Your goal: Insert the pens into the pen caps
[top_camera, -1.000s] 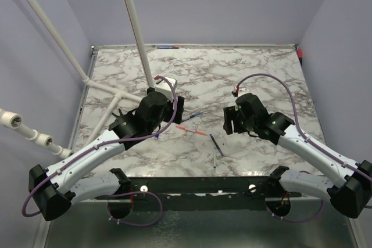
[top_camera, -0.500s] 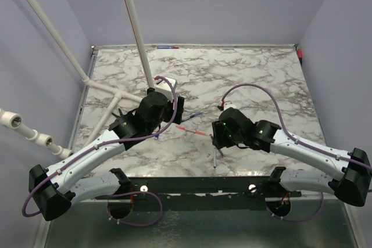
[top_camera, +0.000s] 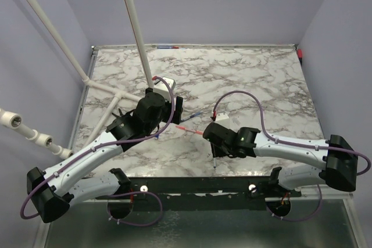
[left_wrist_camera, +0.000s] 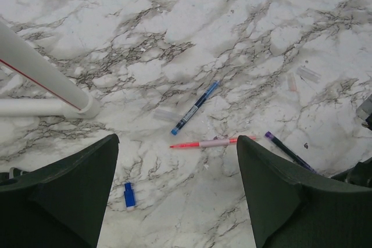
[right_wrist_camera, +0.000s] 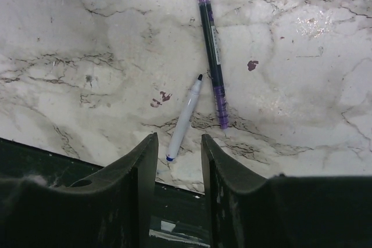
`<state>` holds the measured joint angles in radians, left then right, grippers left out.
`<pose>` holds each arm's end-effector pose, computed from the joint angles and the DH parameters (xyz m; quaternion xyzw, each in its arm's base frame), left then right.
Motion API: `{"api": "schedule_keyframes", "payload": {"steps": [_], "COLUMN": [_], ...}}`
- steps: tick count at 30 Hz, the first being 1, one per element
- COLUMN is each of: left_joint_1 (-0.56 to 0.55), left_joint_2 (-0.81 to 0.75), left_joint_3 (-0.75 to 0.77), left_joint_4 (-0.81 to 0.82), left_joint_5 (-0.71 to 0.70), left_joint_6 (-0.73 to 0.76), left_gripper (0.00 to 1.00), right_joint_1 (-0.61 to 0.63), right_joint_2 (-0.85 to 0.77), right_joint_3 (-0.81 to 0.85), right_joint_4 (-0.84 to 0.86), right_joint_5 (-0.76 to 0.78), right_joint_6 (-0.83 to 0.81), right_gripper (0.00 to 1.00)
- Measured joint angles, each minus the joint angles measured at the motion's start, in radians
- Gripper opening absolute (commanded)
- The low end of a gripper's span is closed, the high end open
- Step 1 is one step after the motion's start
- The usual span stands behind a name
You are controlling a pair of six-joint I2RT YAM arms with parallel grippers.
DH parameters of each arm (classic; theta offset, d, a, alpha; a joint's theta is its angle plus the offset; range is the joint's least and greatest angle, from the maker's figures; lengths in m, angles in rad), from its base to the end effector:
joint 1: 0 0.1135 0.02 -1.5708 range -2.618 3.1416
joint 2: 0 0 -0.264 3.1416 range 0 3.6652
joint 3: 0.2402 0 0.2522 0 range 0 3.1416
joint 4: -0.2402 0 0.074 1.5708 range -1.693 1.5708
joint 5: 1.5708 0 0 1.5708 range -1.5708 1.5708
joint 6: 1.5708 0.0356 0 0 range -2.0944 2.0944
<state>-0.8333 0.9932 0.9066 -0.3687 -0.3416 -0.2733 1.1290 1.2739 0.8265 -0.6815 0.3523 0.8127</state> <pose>0.1579 -0.1561 0.3260 0.1446 0.8284 -0.1514 0.5195 0.1118 0.2076 0.2170 -0.1134 0.9547 0.0815 0.2629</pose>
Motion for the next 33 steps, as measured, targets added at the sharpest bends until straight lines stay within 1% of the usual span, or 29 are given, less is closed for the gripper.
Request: {"api": "schedule_keyframes", "payload": {"steps": [5, 15, 23, 33], "left_joint_1": [0.000, 0.000, 0.000, 0.000], "left_joint_2": [-0.008, -0.011, -0.019, -0.028], "left_joint_3": [0.000, -0.003, -0.006, -0.006], "left_joint_4": [0.000, 0.000, 0.001, 0.001], "left_joint_5": [0.000, 0.000, 0.000, 0.000], "left_joint_6": [0.000, 0.000, 0.001, 0.001], "left_gripper": [0.83, 0.83, 0.83, 0.83], "right_joint_1": [0.002, 0.004, 0.004, 0.004], "right_joint_2": [0.048, 0.157, 0.199, 0.248], "right_joint_3": [-0.012, -0.018, -0.018, -0.018], "right_joint_4": [0.015, 0.059, 0.076, 0.097], "right_joint_5": [0.013, 0.025, 0.027, 0.040], "right_joint_6": [0.051, 0.117, 0.137, 0.151], "right_gripper": [0.34, 0.34, 0.33, 0.24]}}
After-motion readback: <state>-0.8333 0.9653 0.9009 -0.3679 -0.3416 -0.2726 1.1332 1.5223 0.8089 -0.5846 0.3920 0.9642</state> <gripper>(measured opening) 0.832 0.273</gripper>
